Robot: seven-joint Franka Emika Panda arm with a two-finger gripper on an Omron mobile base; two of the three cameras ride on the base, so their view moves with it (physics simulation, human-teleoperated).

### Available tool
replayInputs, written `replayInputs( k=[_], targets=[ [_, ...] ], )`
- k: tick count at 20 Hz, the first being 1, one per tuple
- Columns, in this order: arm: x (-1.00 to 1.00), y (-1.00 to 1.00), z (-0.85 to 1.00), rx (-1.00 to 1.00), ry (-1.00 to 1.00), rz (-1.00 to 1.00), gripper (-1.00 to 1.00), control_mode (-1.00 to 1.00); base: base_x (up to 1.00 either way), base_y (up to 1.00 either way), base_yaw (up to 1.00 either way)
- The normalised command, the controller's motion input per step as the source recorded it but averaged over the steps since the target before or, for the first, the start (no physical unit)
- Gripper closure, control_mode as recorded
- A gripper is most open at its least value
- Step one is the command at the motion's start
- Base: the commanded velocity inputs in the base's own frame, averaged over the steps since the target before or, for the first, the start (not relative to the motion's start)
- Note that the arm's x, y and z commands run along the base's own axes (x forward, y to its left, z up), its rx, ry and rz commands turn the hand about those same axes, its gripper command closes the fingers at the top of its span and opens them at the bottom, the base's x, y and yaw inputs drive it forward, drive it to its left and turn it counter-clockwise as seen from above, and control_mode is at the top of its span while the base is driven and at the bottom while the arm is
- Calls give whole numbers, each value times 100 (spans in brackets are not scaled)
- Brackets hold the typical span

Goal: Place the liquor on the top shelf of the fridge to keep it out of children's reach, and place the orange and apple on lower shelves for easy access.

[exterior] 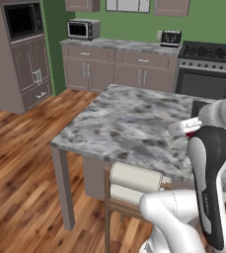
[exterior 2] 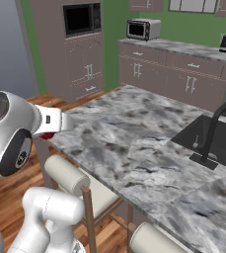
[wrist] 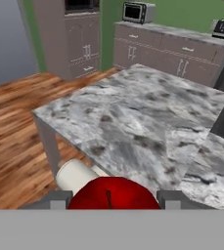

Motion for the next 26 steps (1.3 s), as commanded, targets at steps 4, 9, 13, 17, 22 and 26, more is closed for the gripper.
replayInputs(
  k=[4,9,13,17,22,26],
  targets=[
    [-63,34,66,-15,0,0,100,-100,0,0,0],
    [-26,8,32,-10,2,0,100,-100,0,0,0],
    [-23,0,10,-6,0,0,100,-100,0,0,0],
    [-48,0,0,-6,0,0,100,-100,0,0,0],
    [-14,0,0,-1,0,0,100,100,-77,0,3],
    [0,0,0,0,0,0,100,100,-96,22,13]
  ],
)
